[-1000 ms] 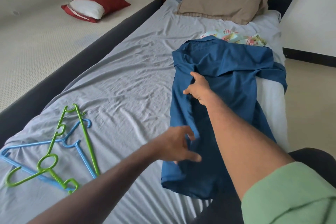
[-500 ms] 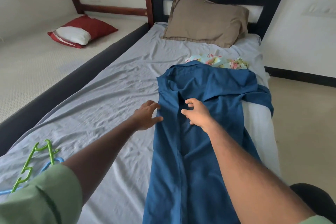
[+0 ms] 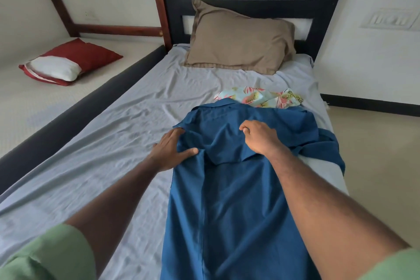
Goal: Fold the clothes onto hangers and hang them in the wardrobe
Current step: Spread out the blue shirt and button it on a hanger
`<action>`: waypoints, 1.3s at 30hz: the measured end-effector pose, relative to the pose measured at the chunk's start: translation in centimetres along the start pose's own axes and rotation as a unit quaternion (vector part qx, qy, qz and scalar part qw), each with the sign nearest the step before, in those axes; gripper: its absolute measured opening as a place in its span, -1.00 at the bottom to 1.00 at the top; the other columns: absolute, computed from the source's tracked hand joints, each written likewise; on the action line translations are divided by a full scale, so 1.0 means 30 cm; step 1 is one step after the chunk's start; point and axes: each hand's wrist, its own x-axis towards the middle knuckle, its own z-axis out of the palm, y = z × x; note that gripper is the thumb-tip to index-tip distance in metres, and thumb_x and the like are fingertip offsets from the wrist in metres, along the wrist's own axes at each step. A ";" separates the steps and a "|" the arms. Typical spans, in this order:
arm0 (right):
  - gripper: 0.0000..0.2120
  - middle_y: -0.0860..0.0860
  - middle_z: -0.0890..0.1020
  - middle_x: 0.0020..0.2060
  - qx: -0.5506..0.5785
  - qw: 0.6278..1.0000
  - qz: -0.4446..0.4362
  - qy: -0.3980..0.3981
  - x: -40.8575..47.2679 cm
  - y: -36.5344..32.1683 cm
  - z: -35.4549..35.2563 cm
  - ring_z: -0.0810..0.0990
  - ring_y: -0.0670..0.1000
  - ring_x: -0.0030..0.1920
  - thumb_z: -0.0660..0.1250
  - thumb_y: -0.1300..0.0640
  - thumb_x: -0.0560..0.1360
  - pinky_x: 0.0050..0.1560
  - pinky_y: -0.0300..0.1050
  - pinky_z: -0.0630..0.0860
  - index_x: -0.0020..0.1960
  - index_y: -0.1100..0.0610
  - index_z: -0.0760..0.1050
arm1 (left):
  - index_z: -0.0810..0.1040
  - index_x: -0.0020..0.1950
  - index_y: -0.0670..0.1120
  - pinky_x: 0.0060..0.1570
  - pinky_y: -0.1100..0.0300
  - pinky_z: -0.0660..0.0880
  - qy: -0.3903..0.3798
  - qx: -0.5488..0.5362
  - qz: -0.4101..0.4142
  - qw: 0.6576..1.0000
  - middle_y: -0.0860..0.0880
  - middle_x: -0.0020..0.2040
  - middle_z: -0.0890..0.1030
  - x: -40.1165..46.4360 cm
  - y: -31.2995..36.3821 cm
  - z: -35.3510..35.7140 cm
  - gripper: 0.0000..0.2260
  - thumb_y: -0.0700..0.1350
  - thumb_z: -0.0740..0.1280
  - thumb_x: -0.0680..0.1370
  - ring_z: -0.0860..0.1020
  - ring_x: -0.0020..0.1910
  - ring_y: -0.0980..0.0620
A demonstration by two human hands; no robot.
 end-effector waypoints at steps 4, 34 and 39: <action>-0.62 -0.09 0.54 0.34 -0.051 0.998 -0.017 0.020 0.110 0.037 -0.036 0.45 0.03 0.36 0.17 0.30 0.61 0.37 0.26 0.23 0.32 -0.02 0.50 | -0.19 0.64 0.10 0.48 -0.34 0.08 -0.147 0.124 0.010 0.981 0.15 0.65 -0.16 0.039 0.017 0.049 0.33 0.65 0.33 0.08 -0.11 0.63 0.05; -0.76 -0.05 0.49 -0.33 -0.163 0.983 -0.088 -0.014 0.089 0.259 -0.424 0.53 0.09 -0.18 0.48 -0.04 0.51 -0.31 -0.12 0.29 -0.17 0.10 0.55 | -0.38 0.60 0.17 0.37 -0.53 0.10 -0.201 0.168 -0.062 0.963 0.22 0.63 -0.27 0.207 0.026 0.098 0.51 0.69 0.33 -0.12 -0.17 0.63 -0.02; -0.84 0.06 0.63 -0.15 -0.184 0.967 -0.165 -0.062 -0.247 -0.033 -0.287 0.61 0.18 -0.08 0.33 -0.05 0.57 -0.18 -0.05 0.44 -0.05 0.03 0.56 | -0.39 0.61 0.05 0.34 -0.53 0.15 -0.212 0.233 -0.082 0.945 0.16 0.63 -0.30 0.229 0.084 0.090 0.55 0.66 0.39 -0.08 -0.18 0.63 -0.07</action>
